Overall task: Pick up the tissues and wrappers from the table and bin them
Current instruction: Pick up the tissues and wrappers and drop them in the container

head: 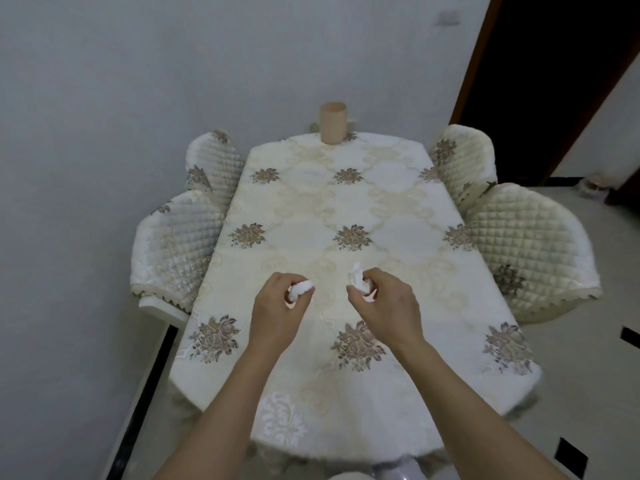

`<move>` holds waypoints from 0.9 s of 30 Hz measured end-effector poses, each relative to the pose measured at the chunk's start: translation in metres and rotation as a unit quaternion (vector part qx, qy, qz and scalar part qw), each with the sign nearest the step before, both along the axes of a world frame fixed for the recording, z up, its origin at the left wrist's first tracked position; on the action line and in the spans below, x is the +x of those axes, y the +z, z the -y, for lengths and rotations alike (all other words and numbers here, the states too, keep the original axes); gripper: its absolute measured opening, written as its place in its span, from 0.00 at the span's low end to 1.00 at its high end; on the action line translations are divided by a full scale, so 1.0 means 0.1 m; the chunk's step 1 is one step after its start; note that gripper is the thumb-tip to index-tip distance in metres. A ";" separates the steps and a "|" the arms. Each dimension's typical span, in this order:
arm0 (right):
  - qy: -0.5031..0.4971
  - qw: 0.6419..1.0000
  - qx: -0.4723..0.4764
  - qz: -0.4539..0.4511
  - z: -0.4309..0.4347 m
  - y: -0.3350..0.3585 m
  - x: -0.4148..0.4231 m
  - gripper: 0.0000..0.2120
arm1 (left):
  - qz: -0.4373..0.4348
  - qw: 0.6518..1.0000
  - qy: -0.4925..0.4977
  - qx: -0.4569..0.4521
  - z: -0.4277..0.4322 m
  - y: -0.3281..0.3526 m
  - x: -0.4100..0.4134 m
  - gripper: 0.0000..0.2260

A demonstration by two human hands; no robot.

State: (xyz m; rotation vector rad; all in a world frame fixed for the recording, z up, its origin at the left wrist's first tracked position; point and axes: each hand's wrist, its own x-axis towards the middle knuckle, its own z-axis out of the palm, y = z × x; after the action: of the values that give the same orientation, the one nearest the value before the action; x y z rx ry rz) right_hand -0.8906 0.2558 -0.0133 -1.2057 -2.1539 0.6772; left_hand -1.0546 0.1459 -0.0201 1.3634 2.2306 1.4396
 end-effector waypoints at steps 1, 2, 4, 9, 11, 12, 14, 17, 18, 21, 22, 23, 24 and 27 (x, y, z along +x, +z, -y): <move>-0.004 1.000 0.005 -0.011 -0.02 0.07 0.04 0.09 | -0.004 1.000 0.000 0.005 -0.03 0.05 0.04 0.04; -0.009 1.000 0.007 -0.019 -0.02 0.12 0.08 0.09 | -0.007 1.000 -0.001 0.009 -0.05 0.09 0.09 0.03; -0.018 0.999 0.006 -0.031 -0.03 0.19 0.17 0.09 | -0.007 1.000 -0.005 0.011 -0.09 0.16 0.19 0.03; -0.052 0.998 0.015 -0.042 -0.09 0.25 0.44 0.09 | 0.005 0.999 -0.036 0.018 -0.22 0.23 0.44 0.02; -0.077 0.996 0.011 -0.052 -0.06 0.26 0.58 0.09 | 0.004 0.998 -0.062 0.015 -0.28 0.23 0.54 0.01; -0.091 0.994 0.011 -0.059 -0.05 0.27 0.65 0.09 | 0.004 0.997 -0.077 0.017 -0.31 0.25 0.60 0.01; -0.125 0.990 0.017 -0.063 0.01 0.29 0.78 0.09 | 0.001 0.994 -0.109 0.021 -0.37 0.28 0.69 0.01; -0.184 0.981 0.021 -0.065 0.13 0.31 1.00 0.09 | -0.006 0.986 -0.162 0.028 -0.46 0.33 0.83 0.02; -0.203 0.977 0.025 -0.061 0.19 0.31 1.07 0.09 | -0.009 0.983 -0.179 0.030 -0.48 0.34 0.88 0.02; -0.258 0.965 0.027 -0.044 0.37 0.30 1.32 0.08 | -0.011 0.973 -0.228 0.037 -0.51 0.31 1.04 0.02; -0.280 0.959 0.020 -0.039 0.45 0.29 1.41 0.08 | -0.004 0.969 -0.245 0.037 -0.51 0.29 1.10 0.02; -0.302 0.953 0.010 -0.032 0.53 0.28 1.51 0.09 | 0.003 0.965 -0.261 0.035 -0.50 0.27 1.17 0.02; -0.323 0.946 0.004 -0.025 0.61 0.27 1.61 0.09 | 0.010 0.960 -0.277 0.032 -0.49 0.25 1.25 0.02; -0.373 0.928 0.002 -0.014 0.91 0.25 1.92 0.12 | 0.018 0.947 -0.320 0.026 -0.44 0.19 1.50 0.02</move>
State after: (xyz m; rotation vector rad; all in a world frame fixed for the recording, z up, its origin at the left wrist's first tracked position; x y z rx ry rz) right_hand -0.6987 0.1652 0.0113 -1.8323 -1.4752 0.3400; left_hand -0.9044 0.1900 -0.0016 1.8237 1.5020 1.2605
